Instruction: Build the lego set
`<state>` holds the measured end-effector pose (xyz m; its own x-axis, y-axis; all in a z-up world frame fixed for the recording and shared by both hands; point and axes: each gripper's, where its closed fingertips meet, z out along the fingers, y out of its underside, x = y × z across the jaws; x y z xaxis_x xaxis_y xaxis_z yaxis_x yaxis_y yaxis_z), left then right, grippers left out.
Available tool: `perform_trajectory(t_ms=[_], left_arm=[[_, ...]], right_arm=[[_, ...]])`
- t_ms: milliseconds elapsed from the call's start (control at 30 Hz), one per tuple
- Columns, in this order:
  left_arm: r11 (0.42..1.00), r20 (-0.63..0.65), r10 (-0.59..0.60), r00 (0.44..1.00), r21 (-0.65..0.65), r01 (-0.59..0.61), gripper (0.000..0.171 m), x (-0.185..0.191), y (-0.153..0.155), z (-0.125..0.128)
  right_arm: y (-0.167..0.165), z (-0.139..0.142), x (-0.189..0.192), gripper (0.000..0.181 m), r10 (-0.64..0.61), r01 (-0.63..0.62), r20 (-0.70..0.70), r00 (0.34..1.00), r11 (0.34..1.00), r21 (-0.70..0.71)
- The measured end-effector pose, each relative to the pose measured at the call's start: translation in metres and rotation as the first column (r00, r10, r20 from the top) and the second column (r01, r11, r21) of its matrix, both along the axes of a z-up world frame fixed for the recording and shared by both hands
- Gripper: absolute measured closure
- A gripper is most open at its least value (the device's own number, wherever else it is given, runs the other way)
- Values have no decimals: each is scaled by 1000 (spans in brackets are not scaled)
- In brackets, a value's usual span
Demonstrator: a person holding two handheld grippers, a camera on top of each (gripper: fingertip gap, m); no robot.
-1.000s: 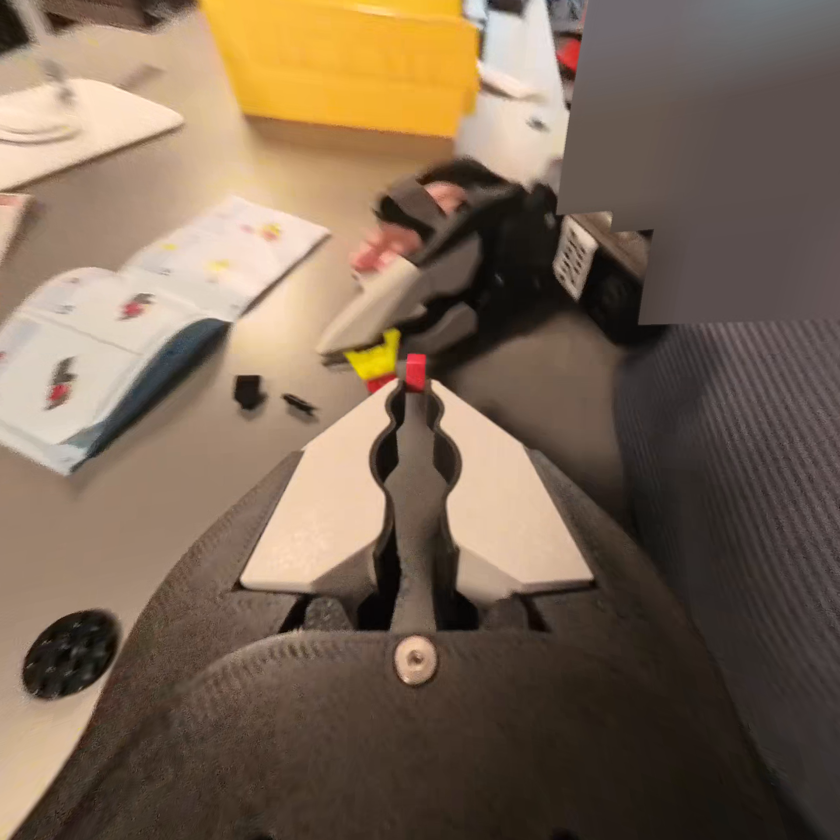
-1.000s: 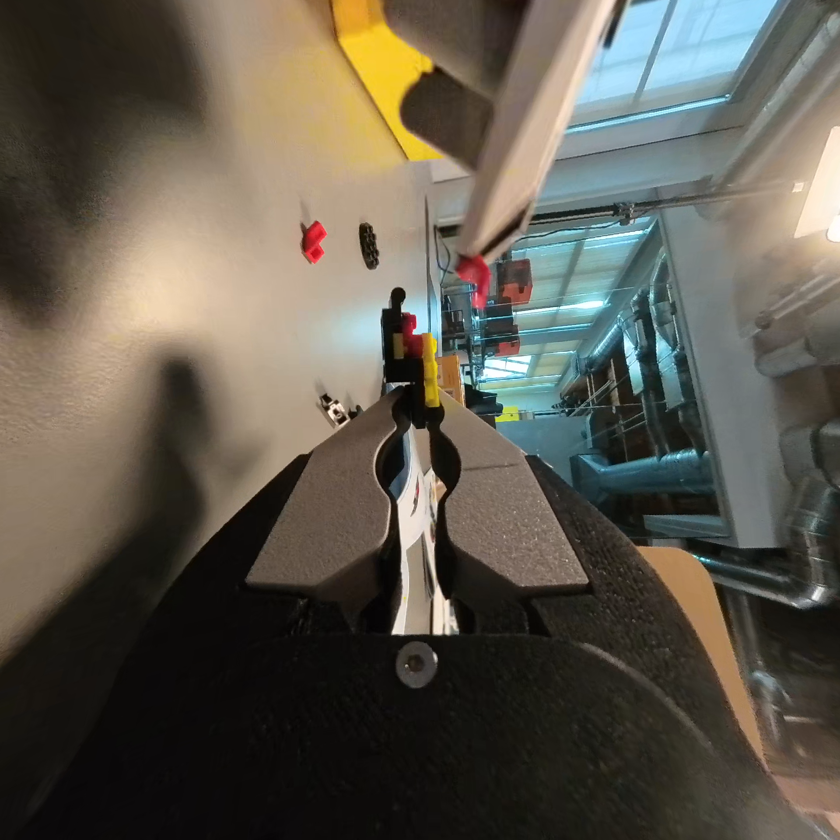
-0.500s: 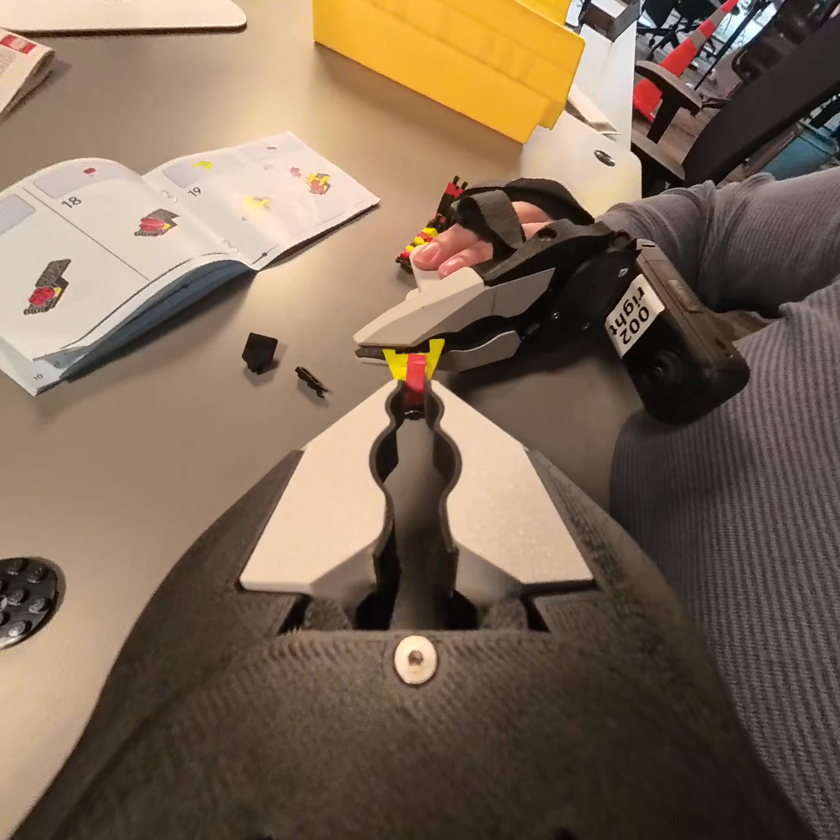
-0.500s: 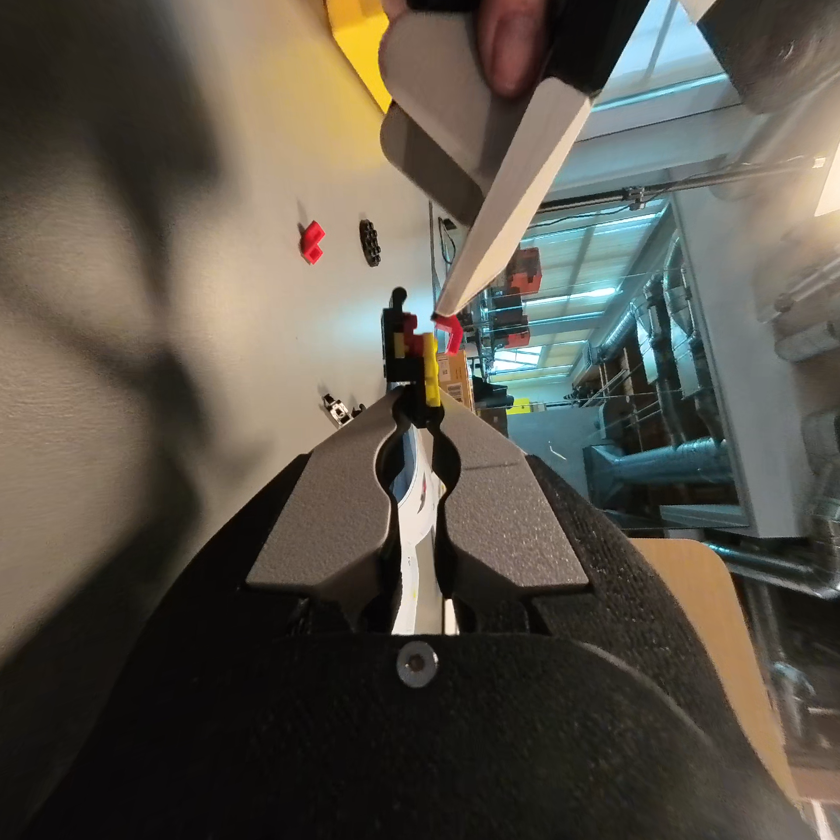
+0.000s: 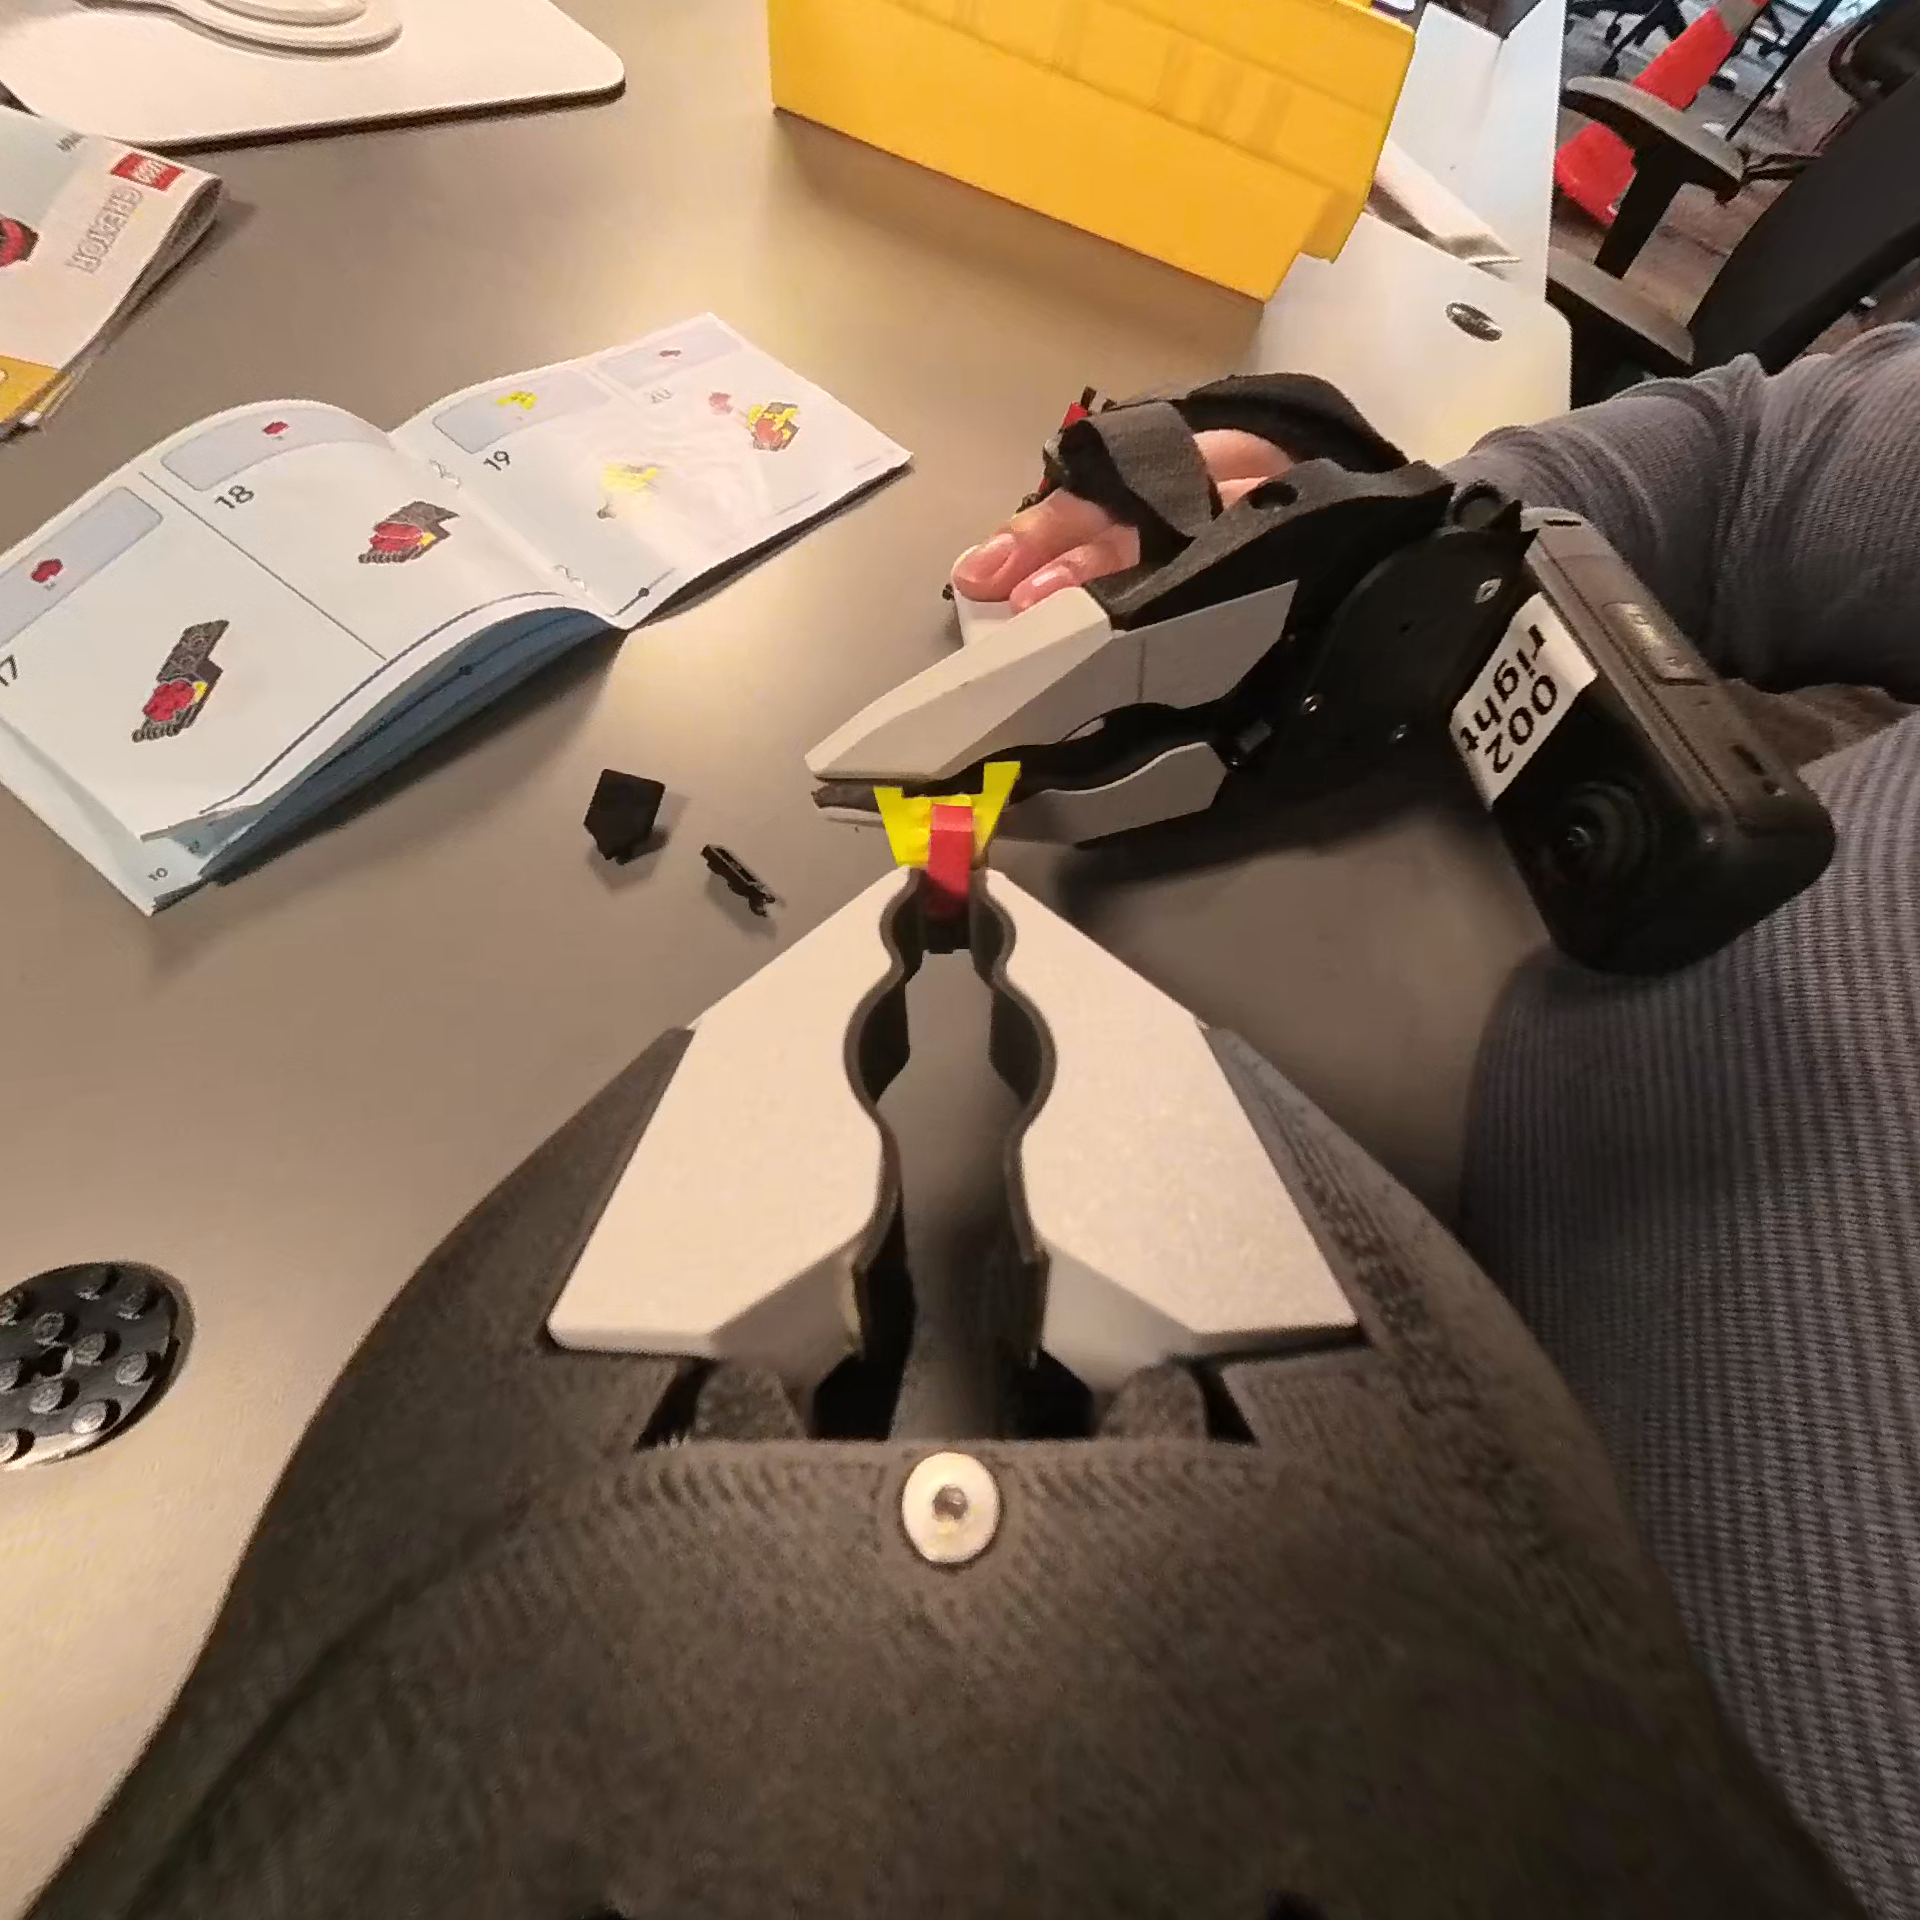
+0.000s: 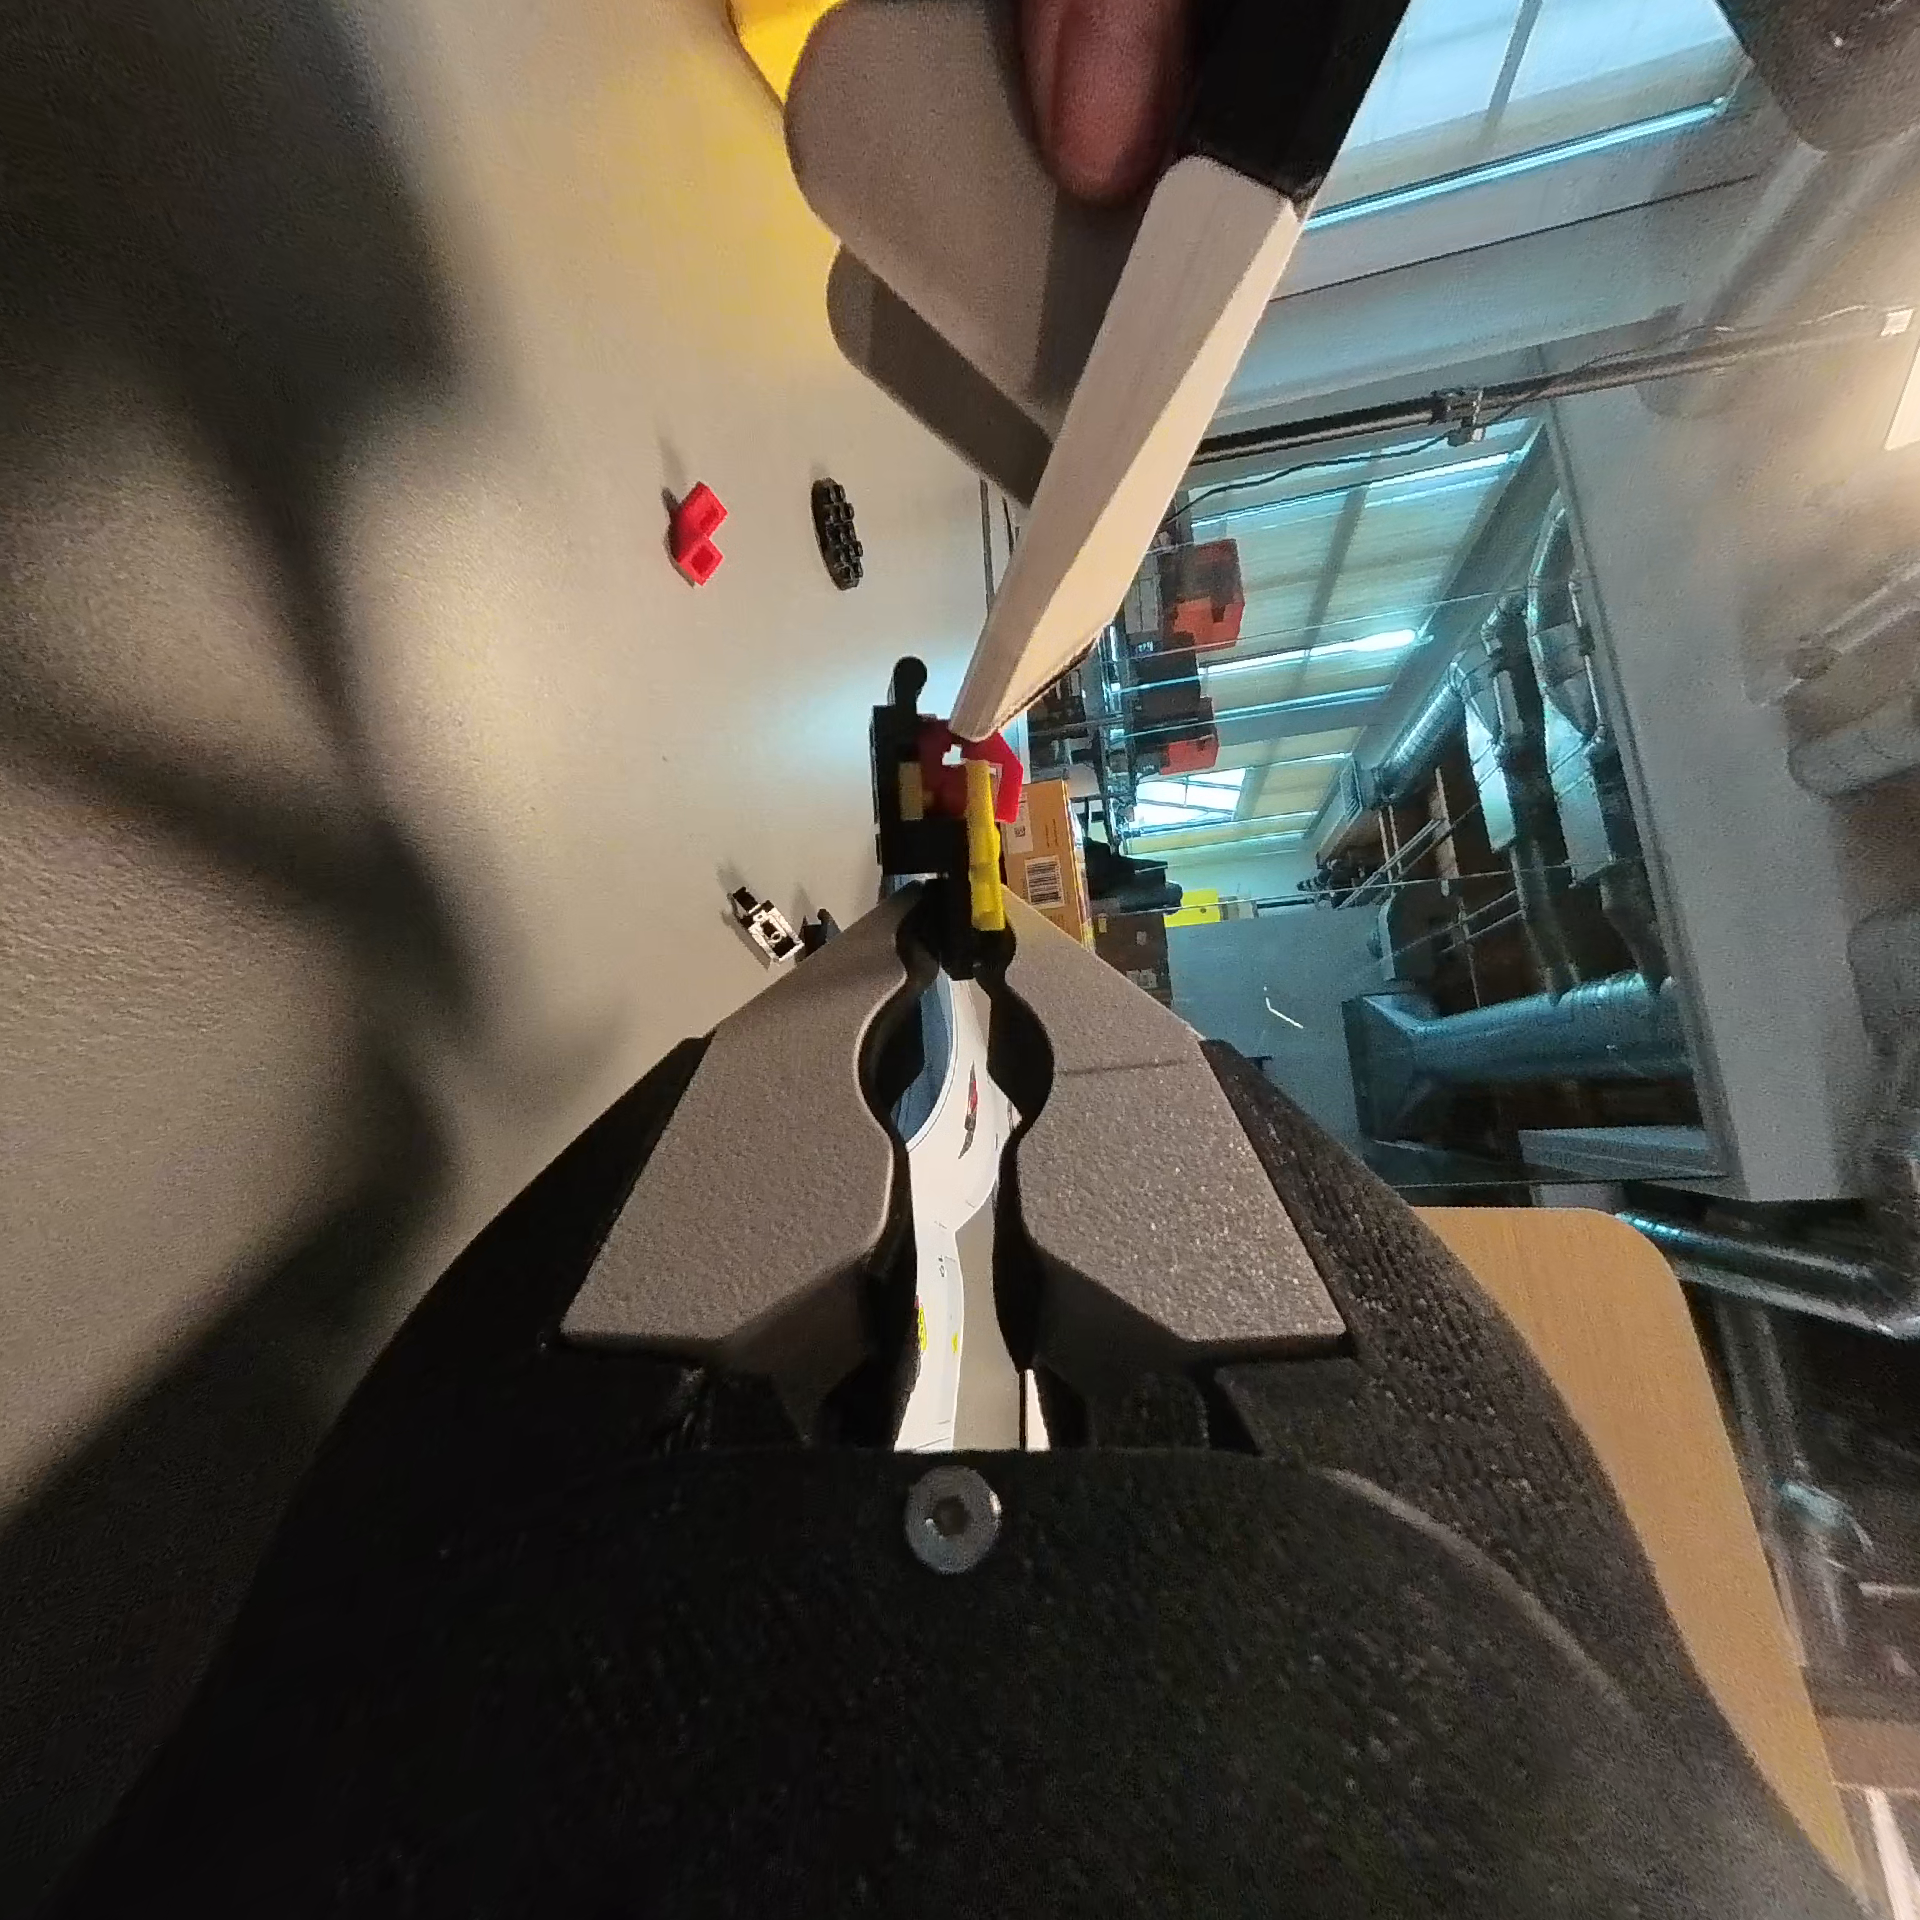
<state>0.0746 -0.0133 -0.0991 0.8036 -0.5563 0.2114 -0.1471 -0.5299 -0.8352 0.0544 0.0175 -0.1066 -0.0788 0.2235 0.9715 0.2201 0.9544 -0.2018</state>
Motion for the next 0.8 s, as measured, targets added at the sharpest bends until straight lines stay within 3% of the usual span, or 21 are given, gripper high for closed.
perform_trajectory(t_ms=[533, 800], left_arm=[[997, -59, -51, 997, 55, 54, 149, 5, -4, 5], [971, -264, -82, 961, 195, 137, 129, 8, -7, 3]], right_arm=[[1, 0, 0, 178, 2, -2, -1, 1000, 1000, 9], [2, 2, 0, 178, 3, -3, -8, 1000, 1000, 15]])
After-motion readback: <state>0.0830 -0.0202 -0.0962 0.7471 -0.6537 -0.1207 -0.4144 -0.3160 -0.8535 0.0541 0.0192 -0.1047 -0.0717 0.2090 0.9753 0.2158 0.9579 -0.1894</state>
